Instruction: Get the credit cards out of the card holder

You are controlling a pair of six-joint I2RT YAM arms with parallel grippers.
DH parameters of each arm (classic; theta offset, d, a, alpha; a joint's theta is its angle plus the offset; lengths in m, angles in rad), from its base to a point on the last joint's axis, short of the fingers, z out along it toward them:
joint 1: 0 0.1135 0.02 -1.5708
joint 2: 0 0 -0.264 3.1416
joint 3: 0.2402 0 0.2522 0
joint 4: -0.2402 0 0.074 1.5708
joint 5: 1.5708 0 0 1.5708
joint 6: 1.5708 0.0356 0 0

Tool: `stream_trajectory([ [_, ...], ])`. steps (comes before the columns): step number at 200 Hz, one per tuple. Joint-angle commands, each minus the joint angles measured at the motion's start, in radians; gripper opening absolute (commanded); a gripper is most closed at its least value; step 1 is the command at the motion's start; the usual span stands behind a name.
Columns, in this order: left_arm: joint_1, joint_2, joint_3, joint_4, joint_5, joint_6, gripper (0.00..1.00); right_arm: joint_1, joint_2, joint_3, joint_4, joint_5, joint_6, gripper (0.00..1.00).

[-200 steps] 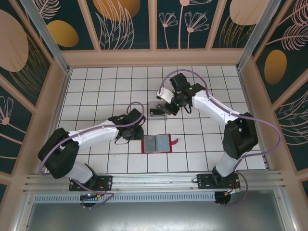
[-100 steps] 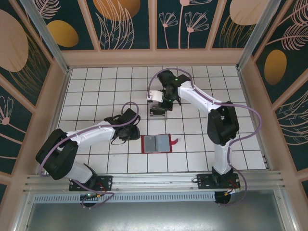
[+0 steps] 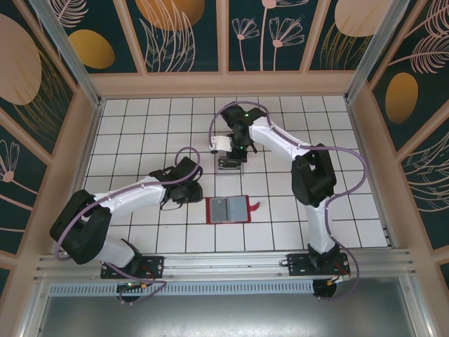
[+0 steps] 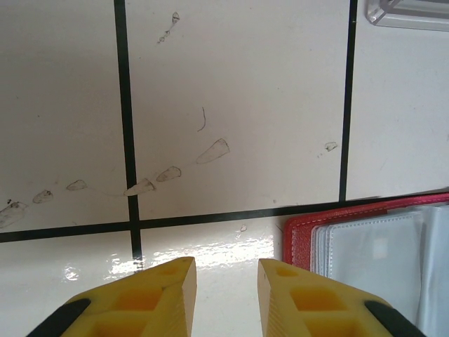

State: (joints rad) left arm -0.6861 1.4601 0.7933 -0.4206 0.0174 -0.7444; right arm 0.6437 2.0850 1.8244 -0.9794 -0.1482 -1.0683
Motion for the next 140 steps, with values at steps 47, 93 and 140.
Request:
stream_trajectory([
  [47,0.006,-0.026,-0.010,-0.017,0.005,0.005,0.31,0.021,0.029,-0.015,-0.008,0.030,-0.018,0.00],
  [93,0.006,-0.026,-0.016,-0.013,0.011,0.003,0.31,0.022,0.046,-0.007,0.002,0.038,-0.015,0.09],
  [140,0.006,-0.026,-0.022,-0.010,0.012,0.002,0.31,0.019,0.045,-0.002,0.020,0.067,-0.008,0.20],
])
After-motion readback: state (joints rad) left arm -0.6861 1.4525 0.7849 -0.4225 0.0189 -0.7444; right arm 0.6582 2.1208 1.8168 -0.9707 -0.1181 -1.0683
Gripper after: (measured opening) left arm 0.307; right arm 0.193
